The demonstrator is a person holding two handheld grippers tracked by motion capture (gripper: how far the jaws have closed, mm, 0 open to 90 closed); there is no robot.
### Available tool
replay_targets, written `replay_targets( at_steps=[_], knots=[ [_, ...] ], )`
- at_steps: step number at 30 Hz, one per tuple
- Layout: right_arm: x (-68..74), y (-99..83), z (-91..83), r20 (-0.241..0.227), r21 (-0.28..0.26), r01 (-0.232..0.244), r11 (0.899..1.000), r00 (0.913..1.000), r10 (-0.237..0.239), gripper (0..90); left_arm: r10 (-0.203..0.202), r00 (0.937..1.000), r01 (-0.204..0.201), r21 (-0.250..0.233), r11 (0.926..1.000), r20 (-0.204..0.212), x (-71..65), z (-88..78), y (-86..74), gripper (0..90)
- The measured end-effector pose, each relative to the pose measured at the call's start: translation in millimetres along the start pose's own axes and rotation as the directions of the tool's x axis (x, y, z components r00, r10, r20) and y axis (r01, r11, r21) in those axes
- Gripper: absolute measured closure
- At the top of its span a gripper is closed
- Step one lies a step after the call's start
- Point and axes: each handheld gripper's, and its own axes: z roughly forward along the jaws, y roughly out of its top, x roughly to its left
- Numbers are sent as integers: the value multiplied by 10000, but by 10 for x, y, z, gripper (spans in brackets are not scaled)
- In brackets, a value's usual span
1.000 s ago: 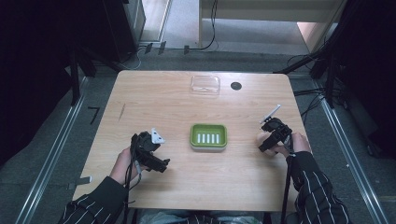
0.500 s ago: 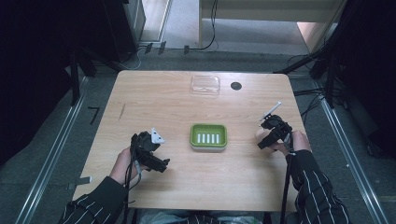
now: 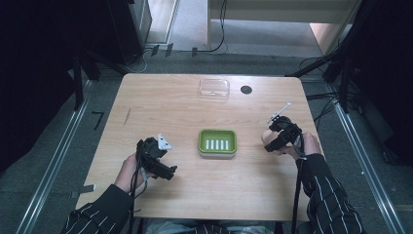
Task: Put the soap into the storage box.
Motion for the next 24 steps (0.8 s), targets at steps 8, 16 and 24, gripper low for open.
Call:
replay_targets(
  at_steps=[8,16,24],
  knots=[
    [84,135,-39,-68,-222,361,9991,9993,-362,339,-36,10000,36,-3,10000,-21,6,-1,-5,1],
    [140,244,-42,-101,-344,686,9971,9976,-690,339,-44,10000,43,-18,10000,-42,6,-3,-5,1],
    [189,351,-35,-177,-433,969,9943,9950,-978,338,-43,10000,43,-79,10000,-41,4,-6,-3,1]
  ],
)
